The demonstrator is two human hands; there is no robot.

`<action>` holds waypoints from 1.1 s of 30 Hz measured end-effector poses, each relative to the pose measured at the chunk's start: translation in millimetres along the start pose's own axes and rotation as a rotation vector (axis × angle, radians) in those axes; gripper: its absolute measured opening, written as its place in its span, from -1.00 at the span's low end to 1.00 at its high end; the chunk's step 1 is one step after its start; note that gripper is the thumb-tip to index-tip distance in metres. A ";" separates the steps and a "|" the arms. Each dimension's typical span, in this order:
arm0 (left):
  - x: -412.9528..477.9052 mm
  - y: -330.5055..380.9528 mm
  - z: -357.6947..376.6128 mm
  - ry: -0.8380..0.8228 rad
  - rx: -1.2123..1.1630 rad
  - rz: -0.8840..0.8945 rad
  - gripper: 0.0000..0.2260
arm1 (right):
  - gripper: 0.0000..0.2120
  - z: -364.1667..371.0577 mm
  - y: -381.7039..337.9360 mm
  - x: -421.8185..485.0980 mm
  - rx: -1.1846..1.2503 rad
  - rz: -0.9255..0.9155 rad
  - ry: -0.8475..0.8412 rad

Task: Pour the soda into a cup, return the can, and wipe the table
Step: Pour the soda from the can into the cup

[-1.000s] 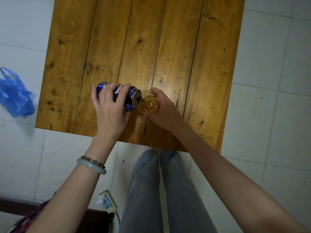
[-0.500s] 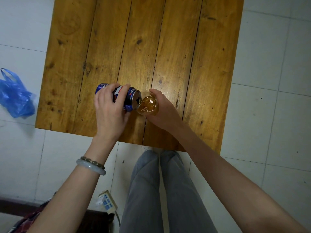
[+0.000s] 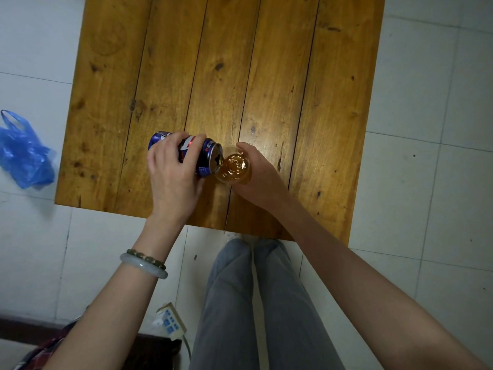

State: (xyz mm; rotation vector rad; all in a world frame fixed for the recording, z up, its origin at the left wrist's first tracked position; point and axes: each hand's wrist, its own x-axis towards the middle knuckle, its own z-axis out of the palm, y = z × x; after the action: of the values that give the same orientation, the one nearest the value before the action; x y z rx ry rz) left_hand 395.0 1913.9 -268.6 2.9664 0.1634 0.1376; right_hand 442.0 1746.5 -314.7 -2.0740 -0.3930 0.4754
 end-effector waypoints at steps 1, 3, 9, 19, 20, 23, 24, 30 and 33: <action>0.0 0.2 -0.1 -0.001 0.003 -0.002 -0.44 | -0.34 0.0 0.1 -0.1 -0.001 -0.001 0.001; -0.2 0.9 -0.3 -0.006 0.008 -0.004 -0.43 | -0.34 -0.1 0.1 -0.6 -0.002 -0.006 0.005; -1.3 1.9 0.8 -0.006 0.022 0.005 -0.42 | -0.33 -0.1 -0.4 -1.2 0.004 0.002 0.001; -1.7 1.7 0.6 0.008 0.039 0.012 -0.41 | -0.34 0.7 1.9 -1.1 0.006 0.001 0.010; -1.6 1.8 0.8 0.010 0.042 0.013 -0.41 | -0.33 0.8 2.4 -0.8 0.004 0.004 0.008; -1.1 2.1 1.3 0.015 0.046 0.018 -0.42 | -0.32 1.8 5.0 0.3 0.004 0.020 -0.004; -0.9 2.2 1.5 0.016 0.044 0.018 -0.42 | -0.31 2.0 5.3 0.5 0.004 0.022 -0.005; -1.7 3.5 3.6 0.008 0.023 0.006 -0.43 | -0.34 1.8 5.9 0.7 0.015 0.025 -0.007; -2.4 3.5 5.3 0.012 -0.003 -0.007 -0.43 | -0.35 1.6 7.2 0.7 0.022 0.027 -0.003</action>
State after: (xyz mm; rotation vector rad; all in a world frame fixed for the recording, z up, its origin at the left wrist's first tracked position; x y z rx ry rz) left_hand 393.6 1909.4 -273.4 2.9619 0.1754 0.1543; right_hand 442.5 1744.4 -321.7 -2.0597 -0.3600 0.4975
